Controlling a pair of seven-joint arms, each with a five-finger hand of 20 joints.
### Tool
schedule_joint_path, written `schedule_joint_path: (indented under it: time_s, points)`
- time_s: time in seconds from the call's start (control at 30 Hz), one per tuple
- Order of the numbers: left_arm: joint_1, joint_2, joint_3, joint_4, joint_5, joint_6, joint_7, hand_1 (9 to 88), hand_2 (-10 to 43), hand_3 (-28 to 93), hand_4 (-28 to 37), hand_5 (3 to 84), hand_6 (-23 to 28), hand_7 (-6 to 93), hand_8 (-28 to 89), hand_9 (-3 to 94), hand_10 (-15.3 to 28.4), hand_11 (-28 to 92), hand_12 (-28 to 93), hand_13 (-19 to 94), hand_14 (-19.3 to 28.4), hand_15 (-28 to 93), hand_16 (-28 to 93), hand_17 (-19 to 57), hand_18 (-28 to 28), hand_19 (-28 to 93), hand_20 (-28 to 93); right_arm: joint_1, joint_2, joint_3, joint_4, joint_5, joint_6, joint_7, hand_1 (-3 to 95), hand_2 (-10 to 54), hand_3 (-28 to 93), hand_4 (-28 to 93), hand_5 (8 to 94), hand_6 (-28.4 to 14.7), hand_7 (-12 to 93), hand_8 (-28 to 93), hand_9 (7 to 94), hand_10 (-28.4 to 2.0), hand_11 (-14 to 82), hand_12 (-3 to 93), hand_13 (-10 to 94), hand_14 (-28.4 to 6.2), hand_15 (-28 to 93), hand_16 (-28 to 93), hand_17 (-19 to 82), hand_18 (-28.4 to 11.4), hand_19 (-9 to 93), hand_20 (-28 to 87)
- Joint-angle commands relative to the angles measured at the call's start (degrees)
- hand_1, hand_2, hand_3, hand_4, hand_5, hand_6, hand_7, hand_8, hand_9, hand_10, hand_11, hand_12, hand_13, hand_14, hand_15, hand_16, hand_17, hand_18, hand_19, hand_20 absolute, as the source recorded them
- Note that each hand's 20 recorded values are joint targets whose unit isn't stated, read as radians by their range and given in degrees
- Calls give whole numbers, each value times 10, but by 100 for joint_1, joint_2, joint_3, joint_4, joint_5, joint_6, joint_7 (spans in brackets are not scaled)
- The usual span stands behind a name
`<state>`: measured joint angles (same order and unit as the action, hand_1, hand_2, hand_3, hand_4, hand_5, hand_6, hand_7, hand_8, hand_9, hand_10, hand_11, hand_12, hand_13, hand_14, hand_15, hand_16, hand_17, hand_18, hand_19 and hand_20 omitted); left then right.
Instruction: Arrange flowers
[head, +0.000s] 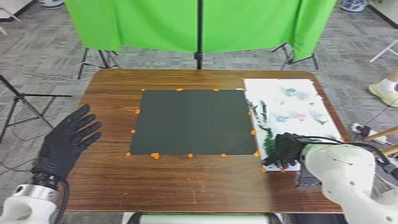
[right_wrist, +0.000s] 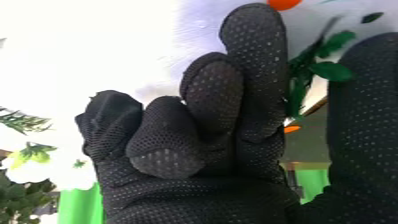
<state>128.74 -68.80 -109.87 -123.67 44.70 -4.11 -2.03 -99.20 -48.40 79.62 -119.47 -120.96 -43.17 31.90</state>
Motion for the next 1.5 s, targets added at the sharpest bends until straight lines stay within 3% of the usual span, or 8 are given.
schedule_joint_path:
  time_s: [0.03,0.4,0.47,0.53,0.73,0.97,1.3,1.5]
  points:
    - [40,15,21,36,-31,-50,-31,264,-34,705,-281,263,24,227,-131,193,98,290,129,133,119,428,-26,-103,189,453,101,-569,-94,-131,337,-35,269,-57,393,-49,819,-282,846,8,433,13,865,-104,532,334,827,-72,792,315,538,-211,932,590]
    - [115,-7,2,8,-40,-21,18,265,-32,705,-280,263,23,226,-130,192,97,289,129,134,119,428,-25,-103,190,453,100,-873,-219,243,219,46,1019,-171,334,-30,901,-174,835,-24,510,98,904,-102,440,292,869,-46,714,300,564,-192,932,550]
    - [129,-15,-4,0,-40,-25,32,265,-32,705,-281,263,23,226,-130,192,98,288,129,134,120,428,-25,-103,190,453,100,-884,-248,335,184,161,1094,-134,301,27,919,-125,913,-32,387,-104,868,-104,499,265,851,-36,740,278,560,-175,932,594]
    - [122,-20,-2,-2,-30,-44,24,265,-32,705,-280,265,25,228,-129,192,98,288,129,134,119,429,-25,-103,190,454,101,-921,-280,463,121,393,1164,-14,291,43,927,-101,936,-45,349,-162,871,-106,489,246,848,-32,741,266,559,-171,932,605]
    - [99,-46,-32,-4,-12,-65,18,265,-32,705,-279,273,28,239,-131,192,98,288,130,134,119,429,-26,-103,190,453,100,-919,-364,763,-100,721,1273,226,291,39,929,-62,937,-58,332,-89,883,-108,464,248,862,-30,720,260,566,-172,932,594]
    - [106,22,-113,-40,-24,-49,74,266,-34,705,-278,277,29,237,-132,195,98,287,129,137,121,428,-27,-99,190,454,98,-900,-377,1044,-409,1130,1575,291,298,29,932,-40,937,-64,321,-19,891,-108,457,251,870,-32,712,263,569,-173,932,597]
    - [238,198,-409,-129,-57,-19,125,266,-34,706,-278,278,29,238,-133,196,98,286,129,137,121,428,-27,-100,190,455,98,-683,-376,1356,-811,1442,1880,134,299,27,932,-28,937,-67,326,-6,895,-107,455,253,874,-31,712,266,574,-172,932,608]
    - [585,398,-912,-216,-184,83,127,266,-34,705,-277,278,30,237,-133,196,98,286,129,137,121,428,-27,-100,191,454,97,756,-371,350,-400,1261,1630,-99,297,30,932,-32,937,-66,330,-16,896,-107,455,254,873,-31,714,271,574,-172,932,612]
